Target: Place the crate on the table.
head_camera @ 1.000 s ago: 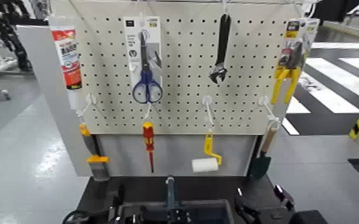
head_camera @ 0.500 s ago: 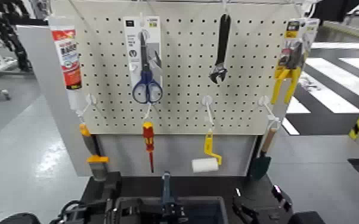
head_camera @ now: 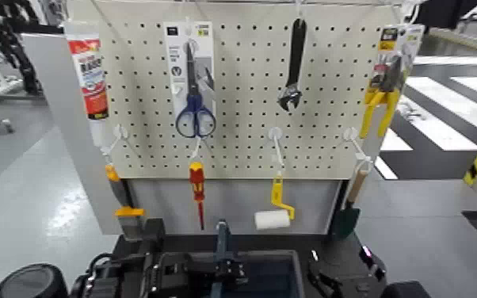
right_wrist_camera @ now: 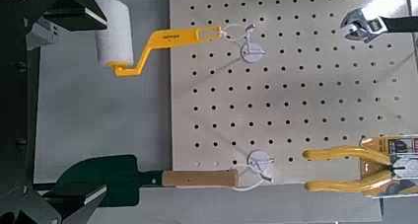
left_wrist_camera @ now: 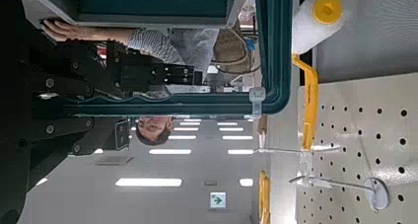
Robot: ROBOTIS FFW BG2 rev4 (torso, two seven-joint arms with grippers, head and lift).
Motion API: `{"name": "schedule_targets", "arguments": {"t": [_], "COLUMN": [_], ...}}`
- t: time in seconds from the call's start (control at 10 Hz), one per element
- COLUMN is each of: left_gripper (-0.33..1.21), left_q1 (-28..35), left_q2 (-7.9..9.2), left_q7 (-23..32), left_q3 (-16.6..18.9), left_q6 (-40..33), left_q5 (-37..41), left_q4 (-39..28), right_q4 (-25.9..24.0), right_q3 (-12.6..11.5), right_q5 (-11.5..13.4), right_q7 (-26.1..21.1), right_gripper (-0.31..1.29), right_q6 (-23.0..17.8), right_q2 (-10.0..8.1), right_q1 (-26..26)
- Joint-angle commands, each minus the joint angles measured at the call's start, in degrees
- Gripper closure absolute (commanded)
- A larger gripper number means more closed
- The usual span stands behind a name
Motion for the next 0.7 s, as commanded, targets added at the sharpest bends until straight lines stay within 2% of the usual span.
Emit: {"name": "schedule_targets", "arguments": {"t": [0.1,0.4,0.7], "left_gripper": [1.18,1.18,1.18], "left_q1": [-2.07,-5.32,-7.69], "left_q2": [-0.24,-0.5,-0.68], "left_q7": [-3.26,-10.03,-14.42], "left_q3": [0.32,-2.23,-4.16], "left_q6": [-0.09,-0.88,-1.93], "left_q5": [-5.26,-11.06,-14.75], "left_q4": [2.2,4.66,7.47], "right_q4": [0.19,0.36,0.54], "right_q3": [0.24,0.41,0.59], "right_q5": [-0.2,-0.37,-0.55], "right_q7": [0.04,0.04,-0.05], "right_gripper": [0.14,0.14,0.14], "right_q6": [-0.13,-0.3,-0.48], "right_q2": [0.0,0.0,0.0], "right_q1": [-0.2,-0.46,-0.46]}}
